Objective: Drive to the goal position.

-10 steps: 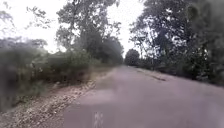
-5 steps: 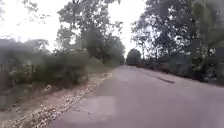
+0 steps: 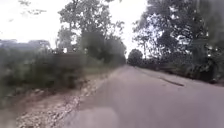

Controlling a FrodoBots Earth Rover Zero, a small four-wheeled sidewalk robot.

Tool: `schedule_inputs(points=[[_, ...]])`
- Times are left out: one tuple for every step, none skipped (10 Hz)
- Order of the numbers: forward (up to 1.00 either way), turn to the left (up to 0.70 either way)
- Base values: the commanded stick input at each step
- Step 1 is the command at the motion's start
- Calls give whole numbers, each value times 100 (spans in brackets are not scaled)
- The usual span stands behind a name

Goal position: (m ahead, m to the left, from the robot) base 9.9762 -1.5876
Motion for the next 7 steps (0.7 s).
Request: schedule_inputs(points=[[100,-25],[100,-1],[100,0],[100,0],[100,0],[100,0],[100,0]])
